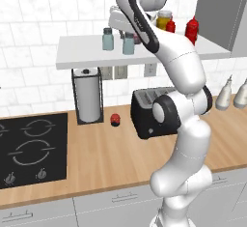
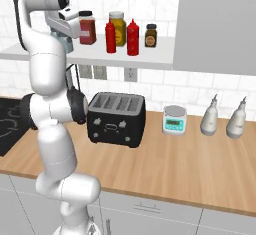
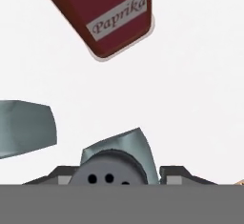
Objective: Put the shaker and condiment bottle from the counter next to their counterparts in the cabinet.
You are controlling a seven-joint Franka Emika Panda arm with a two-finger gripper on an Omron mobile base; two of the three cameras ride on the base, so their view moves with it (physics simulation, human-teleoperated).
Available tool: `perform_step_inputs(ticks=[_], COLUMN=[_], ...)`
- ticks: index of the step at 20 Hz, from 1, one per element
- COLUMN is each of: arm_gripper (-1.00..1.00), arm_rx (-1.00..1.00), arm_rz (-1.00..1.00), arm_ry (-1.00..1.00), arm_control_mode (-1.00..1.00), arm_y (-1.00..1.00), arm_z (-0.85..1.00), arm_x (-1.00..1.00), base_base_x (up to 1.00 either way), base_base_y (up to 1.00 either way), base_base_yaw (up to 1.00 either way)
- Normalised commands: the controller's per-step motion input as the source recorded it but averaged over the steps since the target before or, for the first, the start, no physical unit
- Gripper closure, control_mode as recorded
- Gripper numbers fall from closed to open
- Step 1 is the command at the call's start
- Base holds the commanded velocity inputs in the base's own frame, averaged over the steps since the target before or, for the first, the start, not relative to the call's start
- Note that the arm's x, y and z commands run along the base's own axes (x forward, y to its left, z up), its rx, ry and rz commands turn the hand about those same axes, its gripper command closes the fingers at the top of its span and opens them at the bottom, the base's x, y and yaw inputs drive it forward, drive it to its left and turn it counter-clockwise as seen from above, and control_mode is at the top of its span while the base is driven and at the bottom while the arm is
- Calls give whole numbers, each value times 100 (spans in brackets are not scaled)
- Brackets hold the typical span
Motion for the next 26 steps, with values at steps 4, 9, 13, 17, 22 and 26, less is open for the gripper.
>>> perform_step_inputs(ticks=[4, 9, 13, 17, 22, 26], arm_gripper=[-100, -100, -100, -100, -100, -100], arm_rx=[0, 3, 3, 0, -2, 0], arm_rz=[0, 0, 0, 0, 0, 0], arm_ry=[0, 0, 0, 0, -5, -18], arm_control_mode=[-100, -100, -100, -100, -100, -100], arm_y=[0, 0, 0, 1, 18, 21], arm_z=[12, 30, 33, 1, -42, -50], arm_x=[0, -1, -5, -10, -83, -100], base_base_x=[0, 0, 0, 0, 0, 0], base_base_y=[0, 0, 0, 0, 0, 0], base_base_yaw=[0, 0, 0, 0, 0, 0])
